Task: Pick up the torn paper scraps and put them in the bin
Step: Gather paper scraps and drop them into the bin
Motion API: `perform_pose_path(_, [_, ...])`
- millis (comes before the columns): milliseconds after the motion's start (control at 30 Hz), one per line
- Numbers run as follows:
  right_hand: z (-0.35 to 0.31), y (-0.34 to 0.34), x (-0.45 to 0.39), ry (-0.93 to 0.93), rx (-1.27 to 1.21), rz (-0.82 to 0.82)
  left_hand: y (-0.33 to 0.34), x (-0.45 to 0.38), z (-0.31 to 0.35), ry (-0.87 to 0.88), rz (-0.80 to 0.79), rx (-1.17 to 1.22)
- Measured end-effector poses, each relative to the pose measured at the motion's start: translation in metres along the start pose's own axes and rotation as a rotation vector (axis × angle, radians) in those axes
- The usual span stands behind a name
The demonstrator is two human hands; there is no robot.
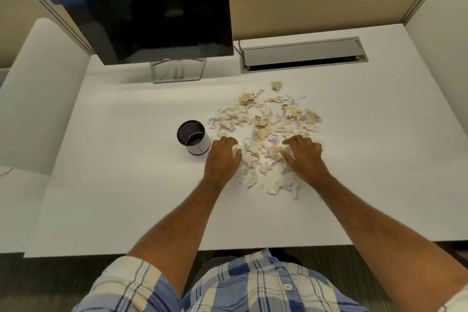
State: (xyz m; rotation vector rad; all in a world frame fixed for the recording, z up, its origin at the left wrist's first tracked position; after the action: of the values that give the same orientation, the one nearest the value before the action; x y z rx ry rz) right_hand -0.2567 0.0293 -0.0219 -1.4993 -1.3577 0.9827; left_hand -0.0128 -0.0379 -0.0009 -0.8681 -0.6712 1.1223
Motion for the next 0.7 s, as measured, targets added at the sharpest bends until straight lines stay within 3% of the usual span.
perform_pose_path(100, [-0.005, 0.0, -0.015, 0.018, 0.018, -0.046, 0.0, -0.021, 0.014, -0.028, 0.045, 0.011])
perform_pose_path(500, [-0.015, 0.009, -0.047, -0.025, 0.043, -0.277, 0.037, -0.077, 0.037, -0.176, -0.097, 0.012])
perform_pose_path(700, [-0.014, 0.016, -0.049, -0.015, 0.066, -0.284, 0.05, -0.09, 0.042, -0.135, -0.139, -0.086])
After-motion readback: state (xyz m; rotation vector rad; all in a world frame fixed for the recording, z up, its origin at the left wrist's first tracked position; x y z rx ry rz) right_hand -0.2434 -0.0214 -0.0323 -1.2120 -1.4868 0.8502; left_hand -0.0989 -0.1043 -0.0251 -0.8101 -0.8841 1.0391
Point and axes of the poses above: each hand's wrist, its own x-axis away from the middle knuckle, its own y-axis out of the palm, z = x × y, the point moved 4 cm from there along -x, towards the middle knuckle, and after that the axes turned 1 degree about -y, right-handed, at the moved point
